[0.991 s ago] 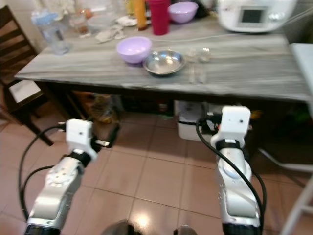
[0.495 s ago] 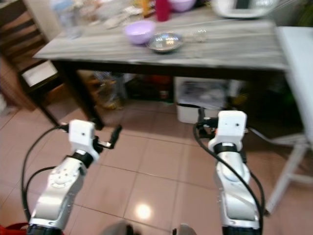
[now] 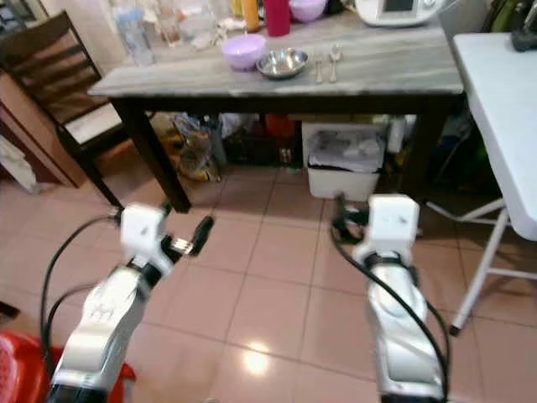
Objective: Setting the table
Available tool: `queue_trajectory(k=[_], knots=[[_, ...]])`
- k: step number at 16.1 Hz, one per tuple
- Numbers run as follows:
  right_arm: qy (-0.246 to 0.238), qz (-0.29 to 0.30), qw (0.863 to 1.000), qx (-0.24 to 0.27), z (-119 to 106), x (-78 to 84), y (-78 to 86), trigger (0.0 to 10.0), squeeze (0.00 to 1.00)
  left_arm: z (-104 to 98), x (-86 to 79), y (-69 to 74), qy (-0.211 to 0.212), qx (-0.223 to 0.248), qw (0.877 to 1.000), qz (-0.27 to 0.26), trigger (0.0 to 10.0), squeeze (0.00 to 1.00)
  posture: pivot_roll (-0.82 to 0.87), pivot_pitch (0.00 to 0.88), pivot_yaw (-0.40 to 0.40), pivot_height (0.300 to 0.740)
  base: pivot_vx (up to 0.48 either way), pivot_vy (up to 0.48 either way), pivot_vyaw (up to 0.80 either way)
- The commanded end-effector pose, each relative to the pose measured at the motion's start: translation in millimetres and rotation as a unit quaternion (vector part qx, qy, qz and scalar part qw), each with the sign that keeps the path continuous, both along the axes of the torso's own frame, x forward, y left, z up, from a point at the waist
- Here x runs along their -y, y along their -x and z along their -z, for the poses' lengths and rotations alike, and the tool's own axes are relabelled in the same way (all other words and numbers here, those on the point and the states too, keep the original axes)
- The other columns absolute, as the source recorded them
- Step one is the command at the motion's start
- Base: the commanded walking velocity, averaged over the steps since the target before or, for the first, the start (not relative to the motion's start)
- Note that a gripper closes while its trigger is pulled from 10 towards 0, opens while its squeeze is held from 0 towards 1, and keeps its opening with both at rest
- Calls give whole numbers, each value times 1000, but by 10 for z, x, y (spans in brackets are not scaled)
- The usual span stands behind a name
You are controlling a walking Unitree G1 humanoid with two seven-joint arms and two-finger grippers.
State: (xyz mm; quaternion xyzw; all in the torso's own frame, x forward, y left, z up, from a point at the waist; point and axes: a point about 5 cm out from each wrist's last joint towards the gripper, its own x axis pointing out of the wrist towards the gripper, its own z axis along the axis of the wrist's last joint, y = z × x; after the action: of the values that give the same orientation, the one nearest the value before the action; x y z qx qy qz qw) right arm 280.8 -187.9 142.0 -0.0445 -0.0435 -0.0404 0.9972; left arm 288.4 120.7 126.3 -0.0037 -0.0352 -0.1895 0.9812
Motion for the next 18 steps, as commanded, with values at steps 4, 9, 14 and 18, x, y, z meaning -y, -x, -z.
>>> queue_trajectory(k=[4,9,14,18], knots=[[-6,-28,1000,7,-50,-158,-50,10000,0,12,-47,22,5,-2,1000,5,10000,0,-199,110,100,740,0,-150,0],[-9,-6,1000,3,-1,-106,-19,10000,0,21,-35,35,9,-6,1000,13,10000,0,-201,116,104,740,0,-370,0],[-15,-12,1000,8,-26,-128,-25,10000,0,15,-11,34,17,-7,1000,17,10000,0,-202,118,104,740,0,-480,0],[-22,-10,1000,12,-36,-118,-25,10000,0,13,-12,31,19,-8,1000,19,10000,0,-200,120,106,740,0,-480,0]])
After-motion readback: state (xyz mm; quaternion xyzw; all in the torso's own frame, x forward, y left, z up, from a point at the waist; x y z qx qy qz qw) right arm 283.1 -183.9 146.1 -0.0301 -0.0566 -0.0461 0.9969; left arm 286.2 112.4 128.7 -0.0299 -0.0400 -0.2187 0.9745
